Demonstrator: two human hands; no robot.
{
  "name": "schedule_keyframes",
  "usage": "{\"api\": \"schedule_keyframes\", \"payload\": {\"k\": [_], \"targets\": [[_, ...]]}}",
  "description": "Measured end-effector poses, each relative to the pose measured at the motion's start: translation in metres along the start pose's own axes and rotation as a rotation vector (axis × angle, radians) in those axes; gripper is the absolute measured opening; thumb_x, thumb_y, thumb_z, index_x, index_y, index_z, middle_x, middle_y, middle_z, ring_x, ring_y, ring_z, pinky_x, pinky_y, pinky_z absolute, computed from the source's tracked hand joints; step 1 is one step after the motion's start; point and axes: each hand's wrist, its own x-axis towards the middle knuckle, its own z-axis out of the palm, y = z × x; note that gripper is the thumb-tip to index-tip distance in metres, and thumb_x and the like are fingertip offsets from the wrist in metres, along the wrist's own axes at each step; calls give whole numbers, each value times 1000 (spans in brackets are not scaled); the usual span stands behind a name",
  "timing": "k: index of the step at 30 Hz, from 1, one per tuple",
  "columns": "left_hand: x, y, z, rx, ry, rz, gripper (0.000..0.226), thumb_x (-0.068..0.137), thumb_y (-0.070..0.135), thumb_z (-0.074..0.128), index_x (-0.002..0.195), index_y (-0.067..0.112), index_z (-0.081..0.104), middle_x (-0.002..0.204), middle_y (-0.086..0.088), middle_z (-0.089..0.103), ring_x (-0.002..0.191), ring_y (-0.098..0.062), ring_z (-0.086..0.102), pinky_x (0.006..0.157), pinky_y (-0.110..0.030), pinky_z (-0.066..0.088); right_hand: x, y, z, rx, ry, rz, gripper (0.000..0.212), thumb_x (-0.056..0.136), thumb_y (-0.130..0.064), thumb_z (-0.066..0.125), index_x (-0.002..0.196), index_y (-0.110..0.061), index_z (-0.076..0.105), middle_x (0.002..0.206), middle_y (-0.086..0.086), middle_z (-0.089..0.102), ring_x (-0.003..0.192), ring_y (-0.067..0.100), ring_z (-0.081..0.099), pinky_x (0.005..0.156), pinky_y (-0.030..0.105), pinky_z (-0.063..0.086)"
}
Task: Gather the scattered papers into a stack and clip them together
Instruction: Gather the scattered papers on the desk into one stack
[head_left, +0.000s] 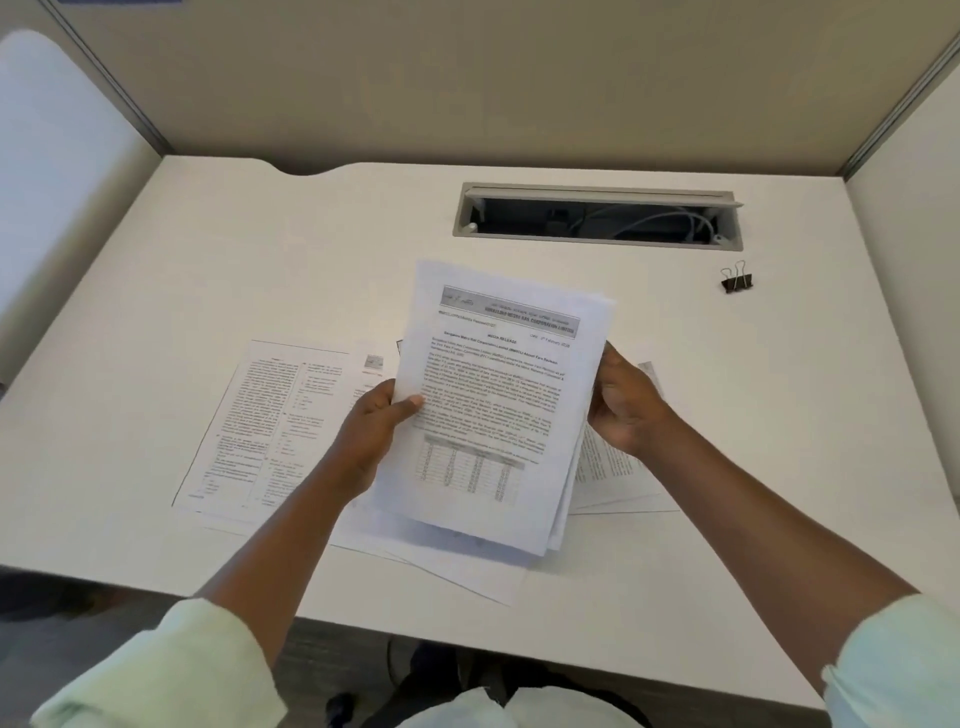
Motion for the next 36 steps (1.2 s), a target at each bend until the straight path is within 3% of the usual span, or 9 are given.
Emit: {"api": "schedule_keyframes", "payload": {"k": [4,8,10,14,17,22,29,33,36], "targets": [[0,-16,14,101,146,-5,21,100,12,63,121,16,62,111,-4,78,102,-25,75,92,-45,59,1,15,-3,131,91,118,63,95,-67,49,132,-19,66,118,9,76,107,27,73,88,44,60],[-7,-36,17,69,186,-176,41,98,11,66,128,29,46,112,-5,71,101,-24,69,93,-43,55,2,51,-3,-286,212,124,23,102,-18,60,125,-21,63,125,8,73,107,25,72,98,50,57],[-8,-46,11,-3,168,-289,31,94,7,67,123,16,57,117,-13,74,105,-32,72,99,-50,55,1,58,2,-330,240,117,32,101,-4,54,125,-24,61,121,4,72,104,22,71,94,45,59],[-20,-57,-4,-73,140,-359,27,93,-7,59,114,7,70,108,-12,80,99,-34,76,87,-45,61,8,61,14,-401,201,104,32,100,-9,56,128,-22,64,118,1,74,104,22,72,91,43,60],[-25,-65,-26,-101,220,-337,31,91,-8,60,114,10,71,110,-13,79,99,-38,76,92,-55,59,23,57,18,-544,196,45,24,96,-26,63,120,-23,68,110,-1,77,97,21,75,86,41,62],[-40,-76,-68,-186,392,-326,35,95,-6,59,123,14,66,114,-10,76,101,-38,73,86,-51,59,69,41,10,-1058,297,-170,33,93,-35,70,118,-14,70,112,3,72,106,22,68,95,36,53],[-59,-88,-99,-246,503,-324,30,97,-7,57,109,19,66,109,-7,75,100,-38,70,83,-49,57,127,10,21,-1674,-62,-221,94,81,-54,78,154,-11,38,160,9,38,144,29,37,114,46,38],[-67,-96,-103,-284,516,-318,30,97,-5,58,110,20,68,113,-9,77,106,-40,71,97,-62,54,128,11,45,-1886,-185,-280,94,72,-71,76,143,-14,50,141,8,48,129,27,47,97,43,50],[-72,-99,-99,-285,514,-317,31,98,-2,58,114,23,67,113,-5,77,105,-37,71,92,-58,56,118,24,54,-1967,-242,-283,93,63,-76,78,130,-15,55,126,6,53,115,26,54,87,40,51]]}}
